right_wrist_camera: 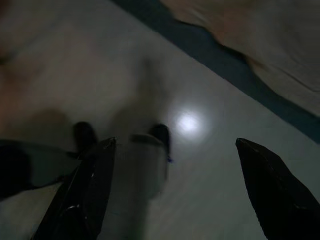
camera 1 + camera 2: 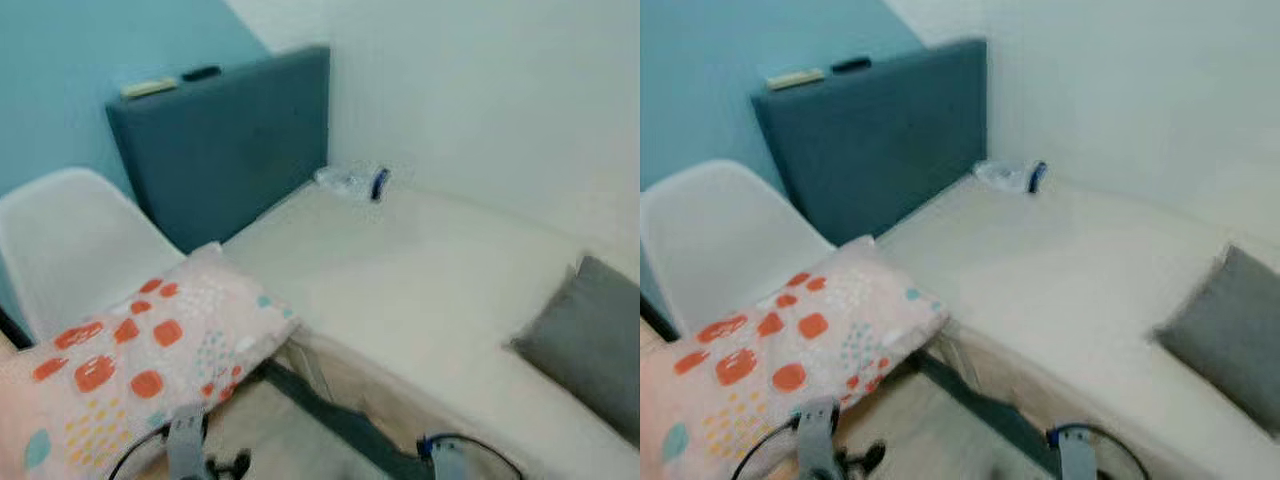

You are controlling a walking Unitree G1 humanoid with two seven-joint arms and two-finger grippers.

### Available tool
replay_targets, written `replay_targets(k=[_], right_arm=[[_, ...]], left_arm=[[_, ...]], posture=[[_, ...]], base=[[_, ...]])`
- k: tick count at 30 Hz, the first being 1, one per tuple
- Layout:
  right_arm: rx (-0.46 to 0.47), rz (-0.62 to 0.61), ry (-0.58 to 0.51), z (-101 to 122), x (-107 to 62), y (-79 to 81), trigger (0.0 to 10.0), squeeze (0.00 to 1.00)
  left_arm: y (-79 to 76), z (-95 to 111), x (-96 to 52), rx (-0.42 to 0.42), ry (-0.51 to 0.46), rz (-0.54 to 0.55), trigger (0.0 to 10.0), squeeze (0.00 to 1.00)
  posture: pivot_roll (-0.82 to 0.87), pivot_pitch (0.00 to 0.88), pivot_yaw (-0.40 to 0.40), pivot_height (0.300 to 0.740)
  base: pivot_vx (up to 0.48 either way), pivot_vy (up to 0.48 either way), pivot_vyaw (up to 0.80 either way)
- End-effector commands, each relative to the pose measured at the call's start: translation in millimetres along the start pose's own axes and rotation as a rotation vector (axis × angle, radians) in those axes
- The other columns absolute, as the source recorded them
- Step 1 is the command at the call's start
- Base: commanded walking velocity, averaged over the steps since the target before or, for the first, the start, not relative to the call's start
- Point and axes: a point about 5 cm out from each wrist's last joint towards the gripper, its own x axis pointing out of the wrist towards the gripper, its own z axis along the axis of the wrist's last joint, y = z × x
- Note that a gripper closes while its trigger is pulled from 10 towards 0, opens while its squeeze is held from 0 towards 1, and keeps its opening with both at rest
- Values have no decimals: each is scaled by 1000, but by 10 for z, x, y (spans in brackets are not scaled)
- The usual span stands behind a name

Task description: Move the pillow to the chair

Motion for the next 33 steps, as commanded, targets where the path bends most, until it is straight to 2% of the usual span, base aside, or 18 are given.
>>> replay_targets(k=[1, 7, 10, 17, 20, 25, 33], right_arm=[[2, -1, 4, 3, 4, 19, 10000, 0], [14, -31, 15, -19, -2, -23, 10000, 0], [24, -47, 25, -52, -8, -45, 10000, 0], [32, -51, 49, -120, -16, -43, 10000, 0], [8, -39, 96, -245, -34, -30, 10000, 0], [-36, -11, 135, -315, -42, 5, 10000, 0], [-69, 16, 124, -271, -31, 33, 10000, 0]], left_arm=[[3, 55, 11, 21, -17, 4, 10000, 0], [18, 4, -8, 73, -5, 22, 10000, 0], [60, -106, -45, 115, 41, 60, 10000, 0], [110, -252, -94, 130, 107, 108, 10000, 0], [101, -327, -109, 151, 149, 120, 10000, 0], [118, -429, -146, 155, 191, 143, 10000, 0], [135, -495, -174, 194, 228, 155, 10000, 0]], posture=[[-16, 0, -2, 740], [-18, 0, 0, 740], [-19, 0, 1, 740], [-32, 0, 5, 740], [-44, 0, -5, 740], [-61, 0, 0, 740], [-66, 0, 8, 740]], base=[[0, 0, -756], [0, 0, -754], [0, 0, -750], [0, 0, -753], [0, 0, -752], [0, 0, -751], [0, 0, -752]])
